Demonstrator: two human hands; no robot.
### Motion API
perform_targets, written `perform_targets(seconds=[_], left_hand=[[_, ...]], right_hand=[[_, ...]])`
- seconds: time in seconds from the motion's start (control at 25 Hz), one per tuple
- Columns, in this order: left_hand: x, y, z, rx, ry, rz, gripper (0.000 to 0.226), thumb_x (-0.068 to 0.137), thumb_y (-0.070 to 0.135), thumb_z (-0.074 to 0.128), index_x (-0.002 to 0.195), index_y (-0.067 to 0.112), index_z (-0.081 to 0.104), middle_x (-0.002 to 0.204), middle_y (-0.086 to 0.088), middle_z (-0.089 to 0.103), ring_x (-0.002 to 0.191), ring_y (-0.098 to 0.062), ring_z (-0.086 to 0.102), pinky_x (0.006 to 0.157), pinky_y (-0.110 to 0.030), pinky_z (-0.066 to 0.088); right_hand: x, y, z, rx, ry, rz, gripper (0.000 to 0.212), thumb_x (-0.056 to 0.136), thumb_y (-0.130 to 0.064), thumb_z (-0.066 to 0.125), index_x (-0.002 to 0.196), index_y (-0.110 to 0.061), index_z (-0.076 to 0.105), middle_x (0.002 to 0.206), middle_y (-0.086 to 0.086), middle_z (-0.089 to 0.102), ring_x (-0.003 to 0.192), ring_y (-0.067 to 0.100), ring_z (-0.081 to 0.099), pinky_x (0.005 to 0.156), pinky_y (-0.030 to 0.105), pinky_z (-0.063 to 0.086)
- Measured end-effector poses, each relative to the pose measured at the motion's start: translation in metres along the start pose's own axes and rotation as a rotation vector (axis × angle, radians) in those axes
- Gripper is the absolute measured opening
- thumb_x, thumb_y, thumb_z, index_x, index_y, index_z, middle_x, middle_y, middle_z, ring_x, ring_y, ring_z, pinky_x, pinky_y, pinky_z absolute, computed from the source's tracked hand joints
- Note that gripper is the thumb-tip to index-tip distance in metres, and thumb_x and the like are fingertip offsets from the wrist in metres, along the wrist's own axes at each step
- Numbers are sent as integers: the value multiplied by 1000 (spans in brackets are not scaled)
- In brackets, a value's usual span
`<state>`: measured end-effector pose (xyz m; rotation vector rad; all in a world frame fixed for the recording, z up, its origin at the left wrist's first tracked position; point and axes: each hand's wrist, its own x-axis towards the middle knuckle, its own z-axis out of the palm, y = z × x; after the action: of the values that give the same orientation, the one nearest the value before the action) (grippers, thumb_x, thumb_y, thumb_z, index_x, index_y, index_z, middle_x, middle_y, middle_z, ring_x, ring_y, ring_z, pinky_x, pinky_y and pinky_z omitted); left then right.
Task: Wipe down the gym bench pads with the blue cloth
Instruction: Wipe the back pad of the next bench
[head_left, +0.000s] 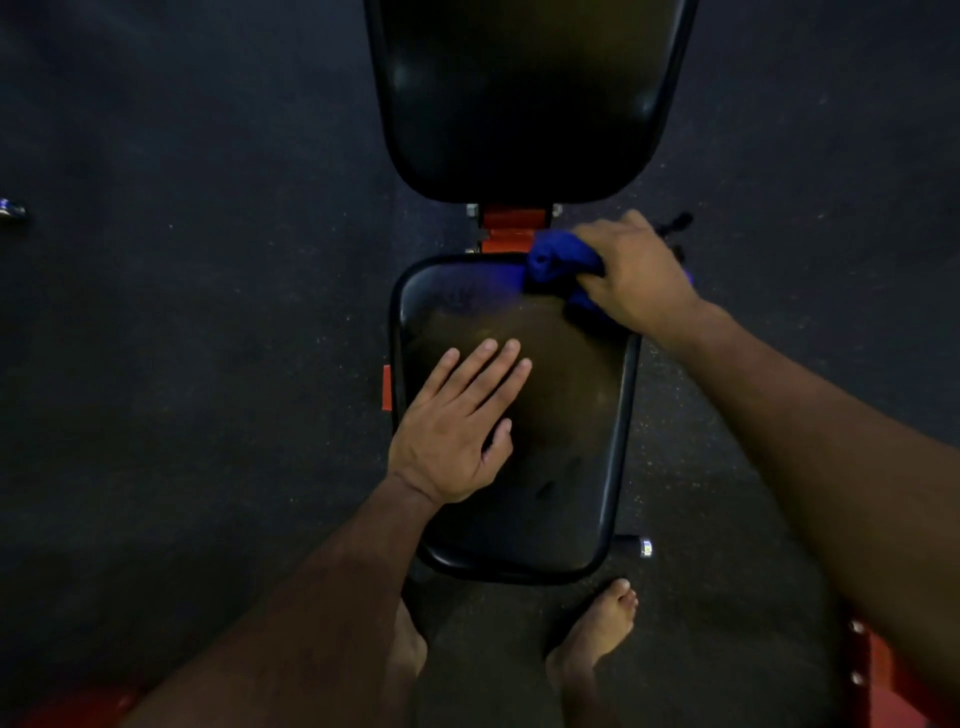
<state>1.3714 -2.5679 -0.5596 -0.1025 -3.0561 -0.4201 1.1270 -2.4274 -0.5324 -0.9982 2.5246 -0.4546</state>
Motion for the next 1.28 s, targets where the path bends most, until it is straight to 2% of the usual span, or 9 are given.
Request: perform_targets(seconds=[0.24, 0.36, 0.48, 0.56, 0.68, 0.76, 0.92, 1.08, 1.28], left_hand=[[0, -1, -2, -19, 14, 8, 55, 102, 34, 42, 154, 16, 45, 163, -4, 38, 154, -22, 30, 126, -46, 21], [4, 4, -12, -128, -6, -17, 49, 103, 29, 48, 148, 11, 53, 157, -8, 47, 149, -24, 38, 123, -50, 29], [24, -35, -34, -100, 109, 138, 42, 104, 25, 50, 140, 5, 60, 147, -16, 57, 140, -29, 50, 114, -55, 41], [71, -84, -62, 197, 149, 217, 51, 107, 32, 44, 151, 7, 45, 158, -18, 42, 149, -32, 36, 121, -59, 29], [166, -131, -89, 467, 89, 207, 69, 107, 46, 35, 163, 12, 15, 171, -14, 13, 158, -33, 12, 123, -62, 6], [208, -142, -87, 506, 37, 264, 72, 107, 53, 29, 164, 14, 5, 172, -13, 5, 158, -34, 5, 123, -61, -2], [224, -154, -67, 516, 70, 249, 74, 107, 54, 26, 163, 18, -5, 172, -13, 1, 158, -36, 3, 121, -61, -3], [227, -151, -70, 478, 62, 243, 75, 107, 54, 30, 163, 20, -7, 172, -12, -1, 158, -36, 2, 119, -60, -5], [225, -152, -67, 490, 65, 243, 76, 107, 54, 30, 163, 19, -6, 172, -12, -2, 158, -36, 0, 120, -60, -7]], right_hand=[[25, -66, 10, 50, 13, -93, 40, 90, -19, 59, 131, -18, 57, 128, 6, 61, 117, 30, 48, 99, 44, 36], [-37, -49, -13, 158, 236, -28, 47, 83, -8, 64, 130, -9, 60, 125, 12, 64, 111, 36, 52, 98, 41, 37], [-90, -46, -21, 319, 524, 55, 47, 86, -23, 59, 131, -10, 56, 126, 9, 60, 111, 22, 50, 97, 32, 37], [-96, -54, -4, 369, 475, 81, 57, 90, -37, 55, 142, -13, 47, 143, 9, 48, 129, 21, 43, 108, 36, 34], [-70, -66, 34, -82, 221, 182, 67, 93, -59, 41, 153, -30, 32, 163, 3, 24, 150, 25, 18, 116, 60, 13], [-42, -74, 55, -193, 196, 276, 66, 91, -63, 35, 153, -38, 30, 163, 1, 23, 152, 26, 10, 113, 70, 1], [-20, -123, 80, -201, 216, 228, 71, 84, -60, 45, 150, -37, 35, 160, 6, 28, 148, 35, 19, 109, 73, 9], [-86, -134, 90, -195, 126, 38, 75, 85, -52, 54, 153, -41, 24, 165, -1, 14, 152, 28, 11, 109, 70, 19], [-64, -77, 58, -54, 240, 526, 63, 91, -50, 49, 150, -40, 30, 163, 4, 19, 150, 32, 10, 107, 75, 21]])
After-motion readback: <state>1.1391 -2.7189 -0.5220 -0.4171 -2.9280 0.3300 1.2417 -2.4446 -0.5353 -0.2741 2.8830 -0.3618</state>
